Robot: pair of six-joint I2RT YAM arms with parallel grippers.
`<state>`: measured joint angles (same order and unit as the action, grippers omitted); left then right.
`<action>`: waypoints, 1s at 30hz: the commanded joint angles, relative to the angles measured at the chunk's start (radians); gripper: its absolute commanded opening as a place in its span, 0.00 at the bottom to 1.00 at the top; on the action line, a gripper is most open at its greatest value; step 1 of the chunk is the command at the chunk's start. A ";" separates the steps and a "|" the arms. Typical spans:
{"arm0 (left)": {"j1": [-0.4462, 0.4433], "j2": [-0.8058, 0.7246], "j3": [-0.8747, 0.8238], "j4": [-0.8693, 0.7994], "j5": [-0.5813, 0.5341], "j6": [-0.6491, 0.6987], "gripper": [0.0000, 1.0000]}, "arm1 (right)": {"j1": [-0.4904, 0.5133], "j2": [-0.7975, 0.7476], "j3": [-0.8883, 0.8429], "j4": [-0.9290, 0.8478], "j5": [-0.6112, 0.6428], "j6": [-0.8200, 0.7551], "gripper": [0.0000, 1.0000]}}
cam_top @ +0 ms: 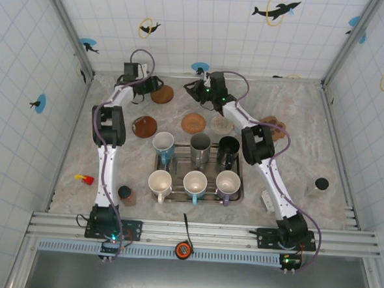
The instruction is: Place the cup by the coaster
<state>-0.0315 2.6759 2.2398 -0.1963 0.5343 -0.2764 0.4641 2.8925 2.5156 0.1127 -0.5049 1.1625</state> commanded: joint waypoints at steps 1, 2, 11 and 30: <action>0.004 0.037 0.026 -0.032 0.053 -0.020 0.67 | -0.004 0.030 0.047 -0.005 0.000 -0.006 0.33; 0.004 0.039 0.026 -0.029 0.068 -0.021 0.67 | -0.004 0.029 0.047 -0.005 -0.001 -0.005 0.33; -0.013 0.036 0.026 -0.064 0.133 0.006 0.64 | -0.011 0.017 0.047 -0.073 -0.003 -0.025 0.33; -0.081 0.011 0.034 -0.284 0.130 0.187 0.64 | -0.012 -0.007 0.046 -0.212 -0.012 -0.080 0.37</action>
<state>-0.1089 2.6835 2.2780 -0.3393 0.6678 -0.1432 0.4423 2.8990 2.5160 -0.0452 -0.5034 1.1015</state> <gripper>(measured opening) 0.638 0.370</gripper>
